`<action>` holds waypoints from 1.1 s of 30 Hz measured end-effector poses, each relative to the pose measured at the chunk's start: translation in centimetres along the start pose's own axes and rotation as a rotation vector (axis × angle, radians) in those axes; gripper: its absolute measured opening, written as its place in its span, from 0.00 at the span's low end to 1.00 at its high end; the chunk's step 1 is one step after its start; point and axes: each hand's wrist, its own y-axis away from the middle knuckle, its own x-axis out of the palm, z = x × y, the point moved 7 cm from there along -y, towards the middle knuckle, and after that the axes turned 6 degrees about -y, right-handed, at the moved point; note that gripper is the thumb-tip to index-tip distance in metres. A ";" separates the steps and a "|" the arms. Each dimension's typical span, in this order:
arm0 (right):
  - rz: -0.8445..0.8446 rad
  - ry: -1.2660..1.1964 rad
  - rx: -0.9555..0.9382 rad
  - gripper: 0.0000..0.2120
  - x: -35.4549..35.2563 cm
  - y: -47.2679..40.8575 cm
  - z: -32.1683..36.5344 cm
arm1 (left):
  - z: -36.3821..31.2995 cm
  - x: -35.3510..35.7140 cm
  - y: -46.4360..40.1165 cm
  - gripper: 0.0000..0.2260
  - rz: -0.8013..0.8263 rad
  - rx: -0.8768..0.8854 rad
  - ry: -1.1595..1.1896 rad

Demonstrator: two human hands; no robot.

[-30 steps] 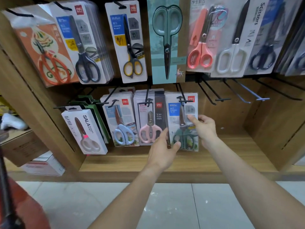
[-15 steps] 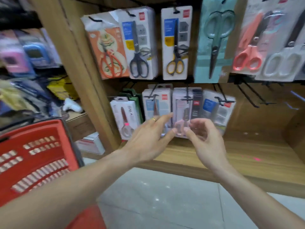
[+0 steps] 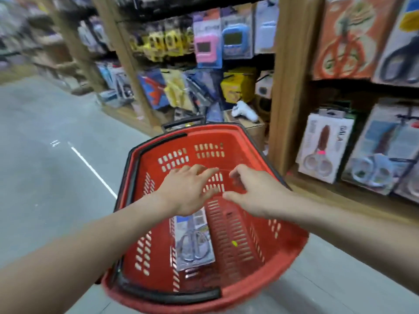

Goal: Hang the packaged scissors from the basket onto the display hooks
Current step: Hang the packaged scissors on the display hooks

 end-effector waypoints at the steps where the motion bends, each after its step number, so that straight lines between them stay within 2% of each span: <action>1: 0.089 0.041 0.053 0.28 2.0 -1.4 0.1 | 0.7 1.6 -0.2 0.33 0.061 -0.014 -0.026; 4: 0.265 0.161 0.178 0.26 6.9 -5.1 0.5 | 2.2 6.0 -1.6 0.31 0.232 -0.024 -0.114; 8: 0.359 0.204 0.291 0.22 11.9 -9.8 -0.8 | 3.1 10.5 -3.7 0.32 0.426 -0.073 -0.140; 12: 0.260 -0.032 0.528 0.19 17.4 -12.7 -5.5 | 3.5 15.1 -4.3 0.29 0.511 -0.178 0.075; 15: 0.211 -0.322 0.729 0.20 23.0 -11.6 -8.6 | 2.6 19.9 -3.3 0.28 0.557 -0.201 0.138; 18: 0.166 -0.540 0.819 0.17 27.3 -11.2 -10.6 | 1.7 22.9 -2.1 0.35 0.629 -0.233 0.153; 20: 0.154 -0.654 0.861 0.18 29.0 -11.7 -11.6 | 0.9 23.0 -1.9 0.37 0.606 -0.235 0.163; 22: 0.164 -0.770 0.882 0.18 29.3 -11.7 -10.9 | 0.7 22.3 -2.2 0.33 0.588 -0.274 0.203; 25: 0.217 -0.825 0.870 0.02 29.2 -11.9 -10.4 | 1.1 22.1 -2.5 0.33 0.576 -0.324 0.275; 29: 0.228 -0.903 0.903 0.04 29.6 -12.1 -11.1 | 2.4 22.8 -2.8 0.37 0.502 -0.387 0.338; 33: 0.307 -0.961 0.875 0.17 30.3 -12.0 -10.6 | 3.7 23.6 -3.3 0.32 0.403 -0.377 0.237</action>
